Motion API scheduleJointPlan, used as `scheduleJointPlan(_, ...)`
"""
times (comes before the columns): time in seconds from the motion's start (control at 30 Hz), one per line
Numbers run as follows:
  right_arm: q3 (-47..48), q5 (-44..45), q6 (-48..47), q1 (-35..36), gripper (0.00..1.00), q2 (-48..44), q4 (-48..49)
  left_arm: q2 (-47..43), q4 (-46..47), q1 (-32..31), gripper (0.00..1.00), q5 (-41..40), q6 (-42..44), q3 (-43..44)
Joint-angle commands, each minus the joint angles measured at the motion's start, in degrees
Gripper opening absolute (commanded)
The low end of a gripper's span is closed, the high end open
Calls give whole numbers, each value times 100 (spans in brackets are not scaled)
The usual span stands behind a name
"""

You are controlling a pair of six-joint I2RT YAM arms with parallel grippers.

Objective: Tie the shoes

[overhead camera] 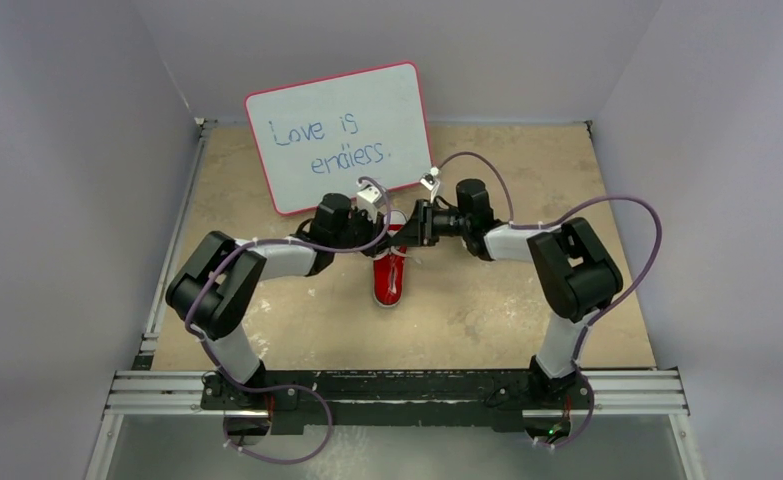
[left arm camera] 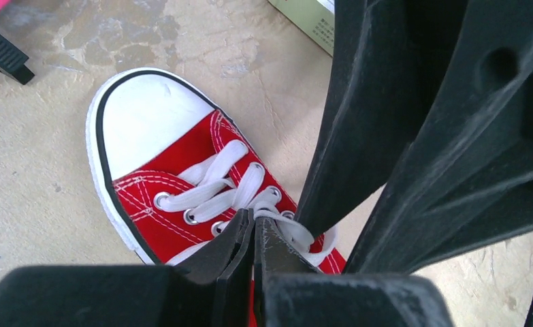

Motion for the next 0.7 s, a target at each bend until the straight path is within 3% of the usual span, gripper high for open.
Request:
scheduleJointPlan(0.0,-46,-47,79,-217,39,-503,228,-176,820,15,0,234,-228,-262)
scheduleJointPlan(0.17,296,134,-955,-451,30,-543,-912,-151,1530,165,0,307,-630,-622)
scheduleJointPlan(0.27,369,24,-1042,-536,29,-472,-913,-11,2101,251,0,436,-985,-768)
scheduleJointPlan(0.37,622,69,-1829,-533,30,-369,-1568,78,2388,274,0,477,-1146,-784)
scheduleJointPlan(0.47,831,17,-2519,-518,29,-232,-1904,139,2585,275,0,501,-1253,-779)
scheduleJointPlan(0.67,1118,4,-2815,-419,20,60,-2022,197,2511,277,0,571,-1204,-692)
